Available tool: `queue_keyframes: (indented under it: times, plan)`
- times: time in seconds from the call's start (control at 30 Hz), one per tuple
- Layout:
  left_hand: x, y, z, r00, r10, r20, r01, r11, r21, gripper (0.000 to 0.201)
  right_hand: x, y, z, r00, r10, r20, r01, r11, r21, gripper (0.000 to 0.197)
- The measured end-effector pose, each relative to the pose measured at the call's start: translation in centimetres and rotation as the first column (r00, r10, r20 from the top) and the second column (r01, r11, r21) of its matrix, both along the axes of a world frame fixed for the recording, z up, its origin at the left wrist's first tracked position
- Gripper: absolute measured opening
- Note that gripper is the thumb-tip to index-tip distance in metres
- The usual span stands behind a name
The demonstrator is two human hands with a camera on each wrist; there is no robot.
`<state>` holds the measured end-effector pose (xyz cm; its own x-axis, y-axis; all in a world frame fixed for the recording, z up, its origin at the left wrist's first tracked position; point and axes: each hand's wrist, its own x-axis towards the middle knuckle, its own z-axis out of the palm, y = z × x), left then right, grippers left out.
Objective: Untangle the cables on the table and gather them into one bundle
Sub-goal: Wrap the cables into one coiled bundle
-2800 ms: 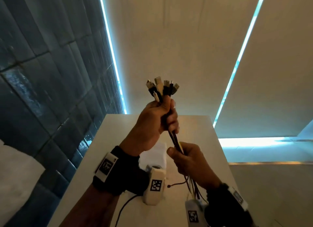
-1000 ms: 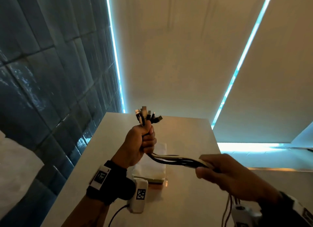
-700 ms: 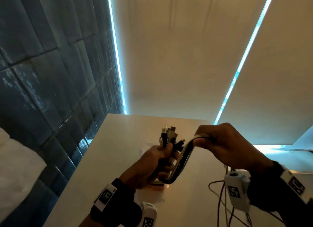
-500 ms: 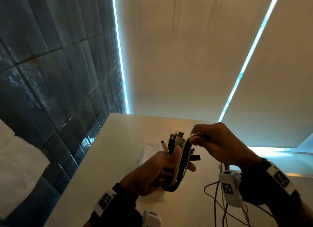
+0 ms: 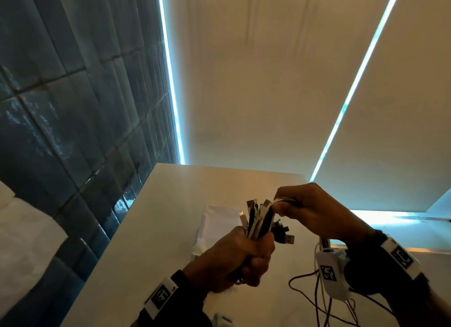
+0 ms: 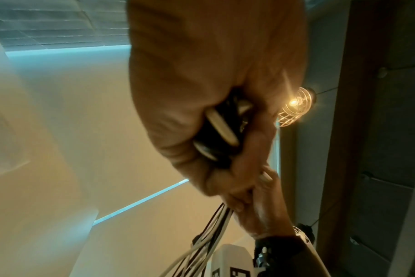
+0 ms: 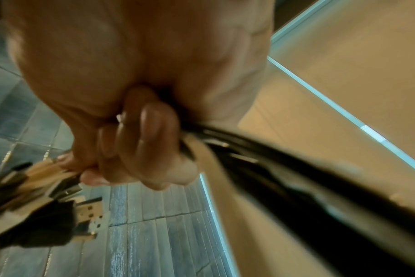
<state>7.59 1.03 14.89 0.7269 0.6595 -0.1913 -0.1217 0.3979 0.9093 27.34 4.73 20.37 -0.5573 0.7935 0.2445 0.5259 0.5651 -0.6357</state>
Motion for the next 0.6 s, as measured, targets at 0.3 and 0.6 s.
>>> queue_keyframes:
  times: [0.3,0.6]
  plan:
    - [-1.7,0.7,0.3,0.950,0.311,0.010,-0.305,0.937,-0.170,0.055,3.4,-1.2,-3.4,0.936,-0.213,-0.279,0.039,0.853,-0.520,0.048]
    - [0.0,1.7,-1.5,0.865,0.485,-0.129,-0.500,0.855,-0.139,0.059,-0.5,-3.7,-4.3,0.736,-0.516,-0.437,0.448,0.856,-0.257,0.033]
